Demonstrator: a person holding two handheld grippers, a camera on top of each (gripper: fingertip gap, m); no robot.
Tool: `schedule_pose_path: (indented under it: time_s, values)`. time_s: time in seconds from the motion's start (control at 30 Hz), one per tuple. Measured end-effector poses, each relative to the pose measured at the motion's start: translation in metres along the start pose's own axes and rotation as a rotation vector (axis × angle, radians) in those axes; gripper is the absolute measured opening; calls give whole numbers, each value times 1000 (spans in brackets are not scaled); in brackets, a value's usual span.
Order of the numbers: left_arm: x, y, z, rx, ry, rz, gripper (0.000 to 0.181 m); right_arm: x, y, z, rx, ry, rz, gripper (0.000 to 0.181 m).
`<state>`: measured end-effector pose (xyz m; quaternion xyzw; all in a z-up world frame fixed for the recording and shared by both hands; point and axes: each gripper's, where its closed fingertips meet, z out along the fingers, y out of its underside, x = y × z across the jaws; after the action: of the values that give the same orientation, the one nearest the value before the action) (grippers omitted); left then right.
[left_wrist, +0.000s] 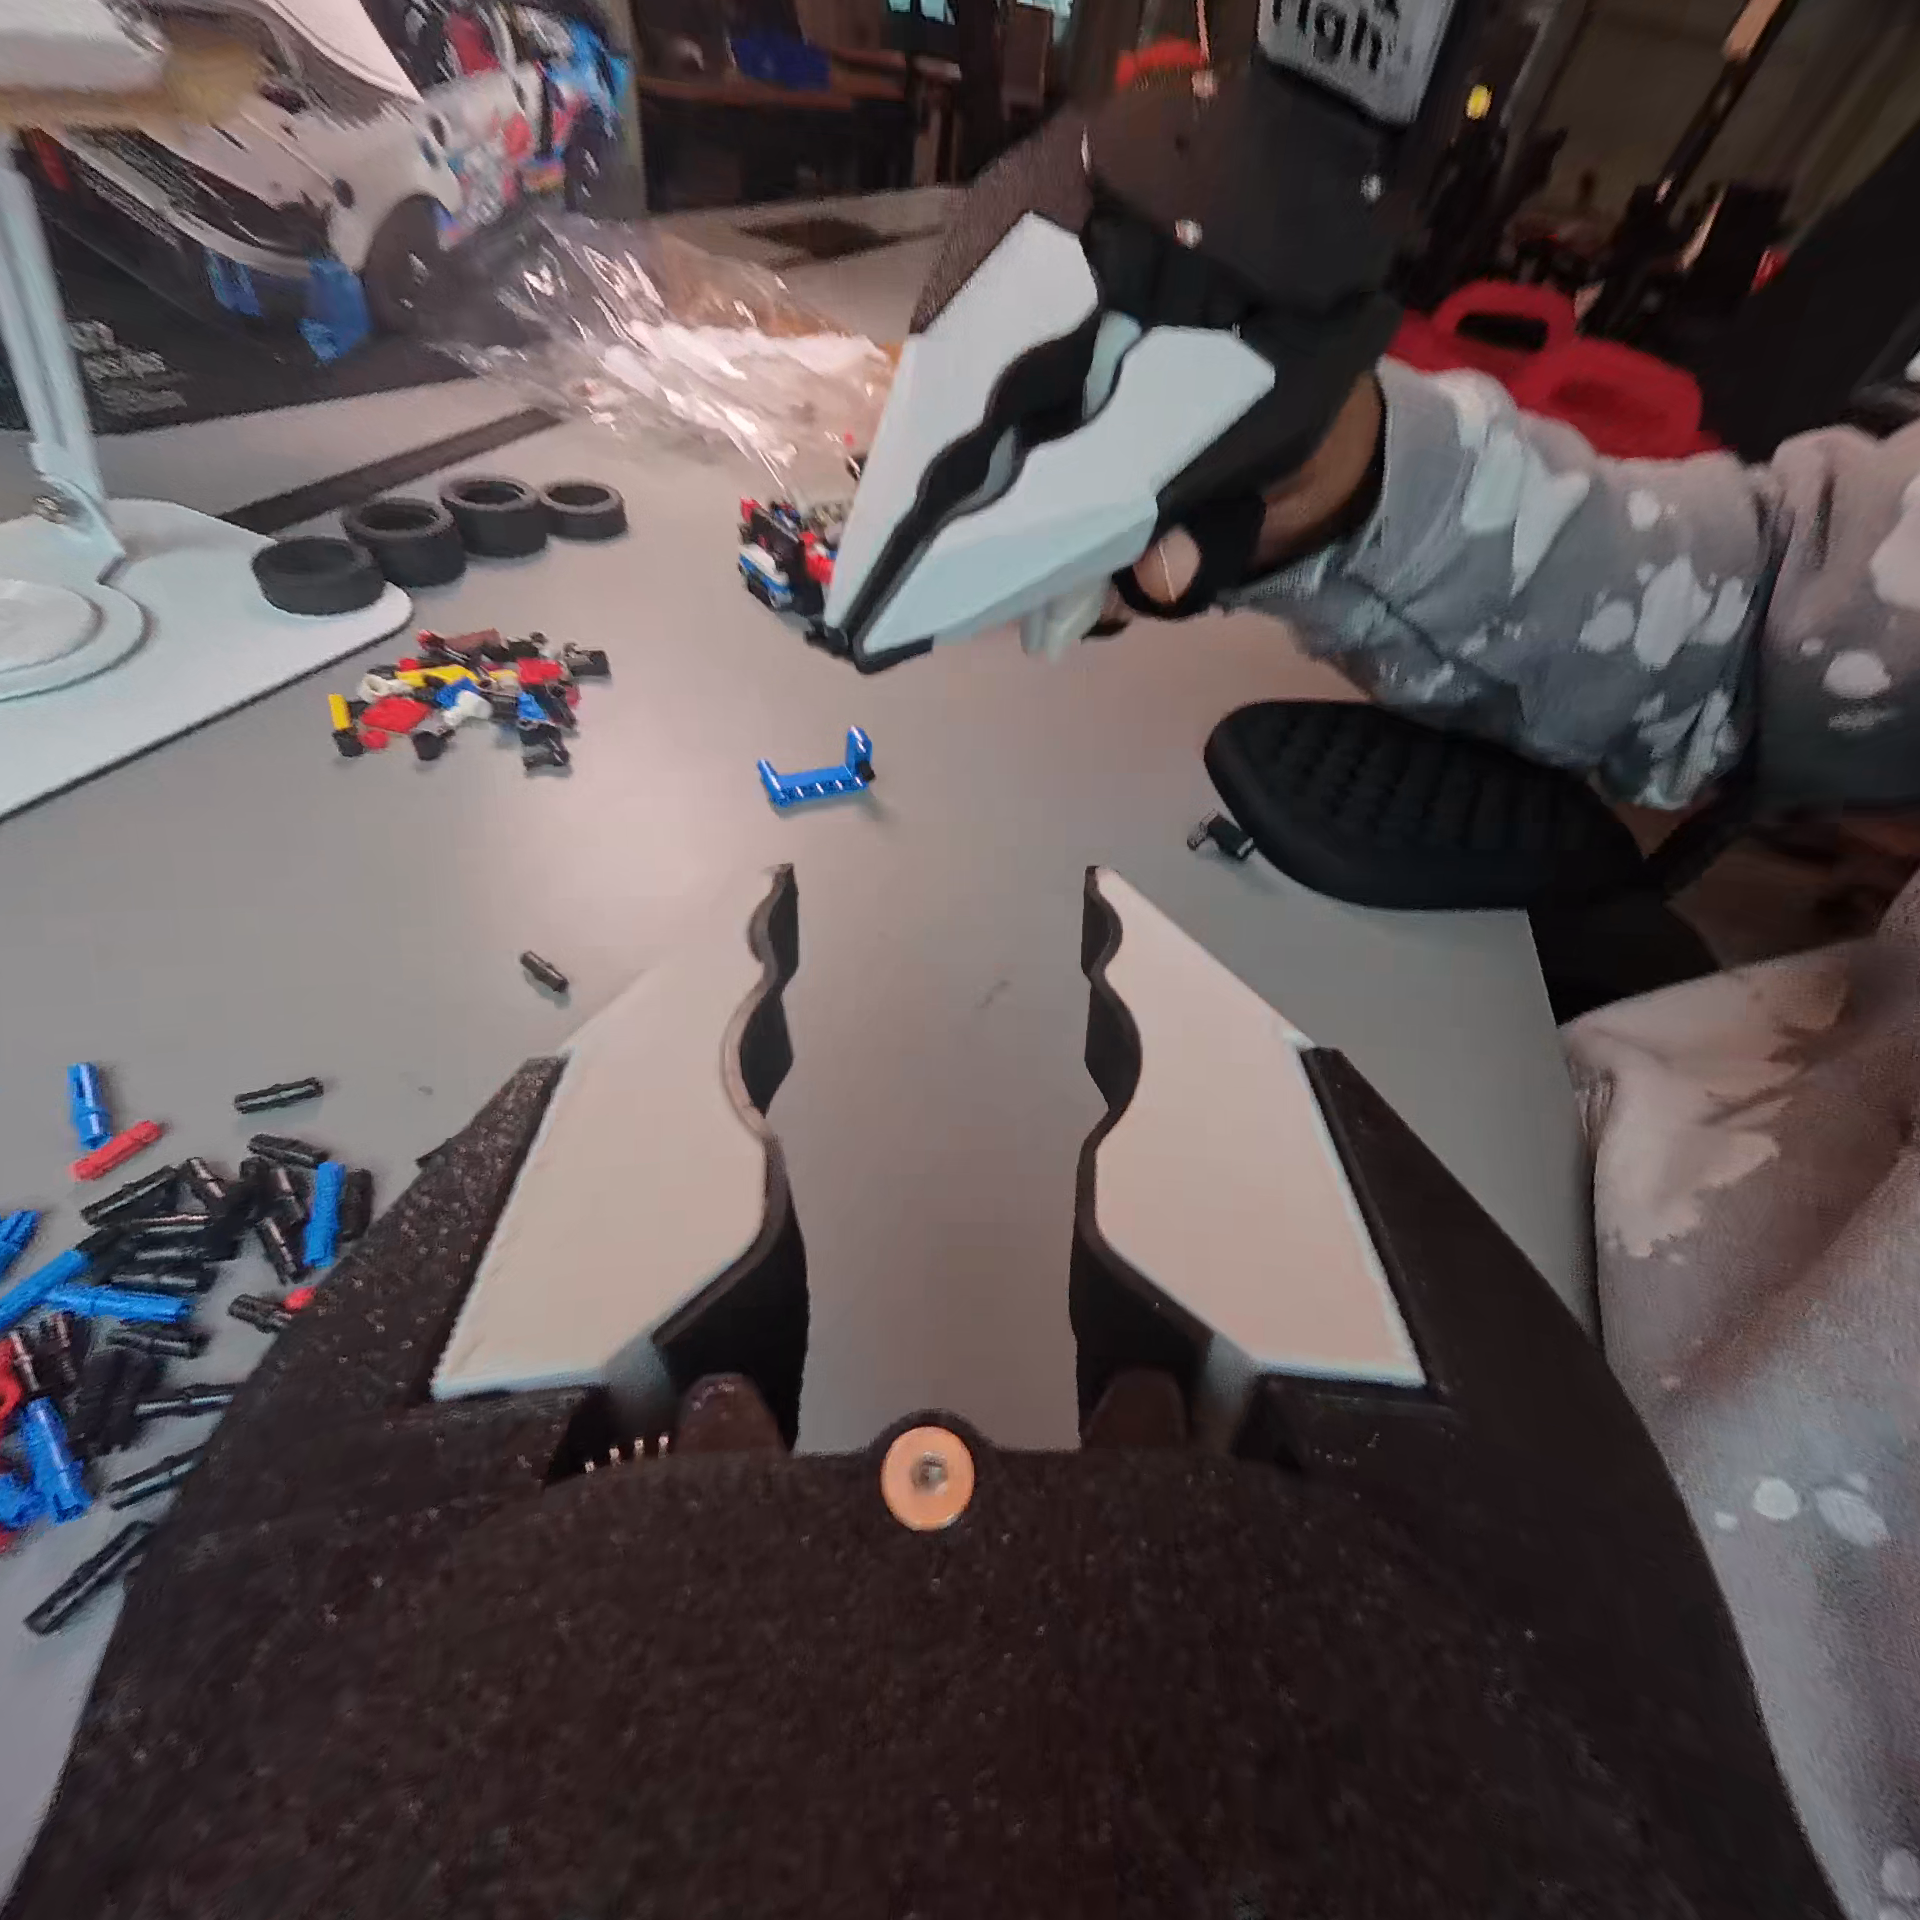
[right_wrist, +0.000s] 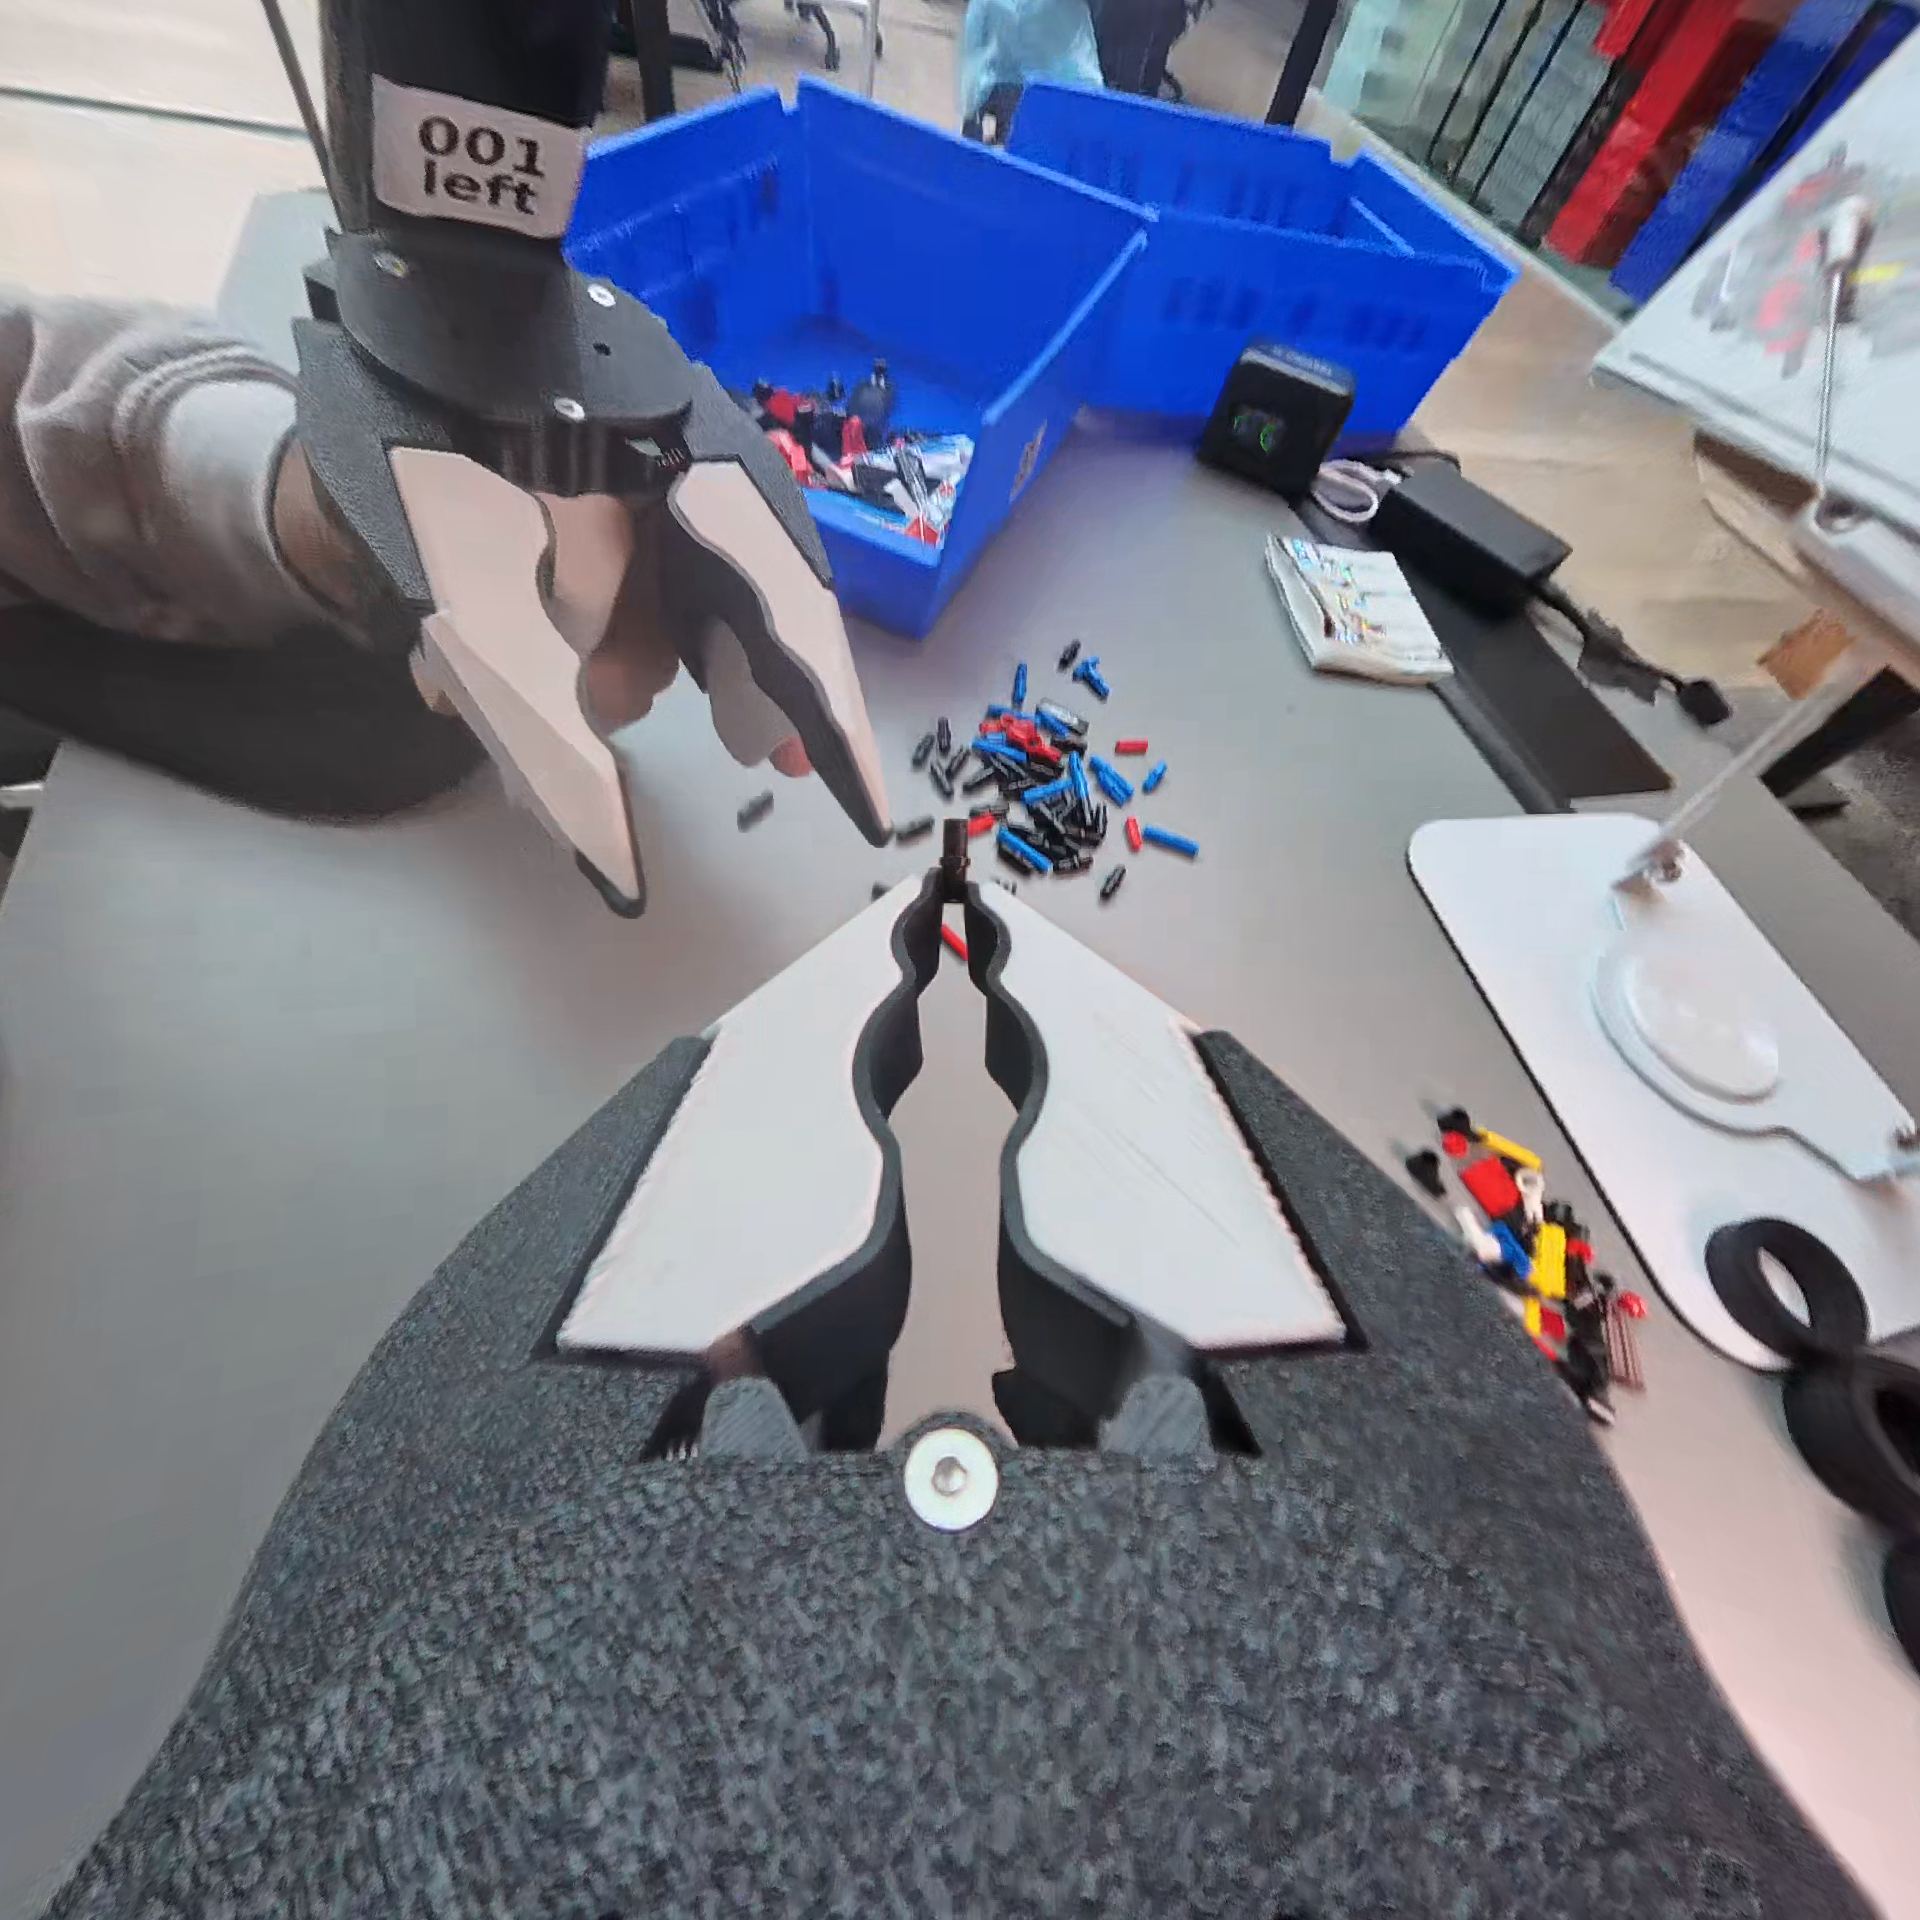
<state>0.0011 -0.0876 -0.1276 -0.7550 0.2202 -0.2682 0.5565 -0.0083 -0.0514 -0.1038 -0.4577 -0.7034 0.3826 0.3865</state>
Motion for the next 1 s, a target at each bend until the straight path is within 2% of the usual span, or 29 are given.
schedule_pose_path:
  time_s: [0.03, 0.17, 0.3, 0.53, 0.77, 0.87, 1.0]
  values:
    - [-5, -7, -5, 51, -15, -25, 52, -2, -6, 9, 29, 2, -14, 4]
    - [-27, -24, -25, 194, -45, -154, 47, -8, -6, 32, 128, 35, -21, 4]
    - [-35, -28, -32, 240, -6, -272, 37, -15, 6, 34, 136, 49, -81, 4]
    - [-31, -24, -25, 199, -2, -241, 25, -15, 3, 28, 162, 73, -145, 4]
    - [-23, -16, -14, 126, 9, -206, 22, -27, 2, 26, 124, 138, -380, 4]
    - [-19, -12, -8, 88, 22, -189, 12, -28, 0, 25, 112, 168, -442, 4]
    - [-16, -14, -7, 100, 39, -199, 9, -28, -2, 22, 126, 170, -466, 4]
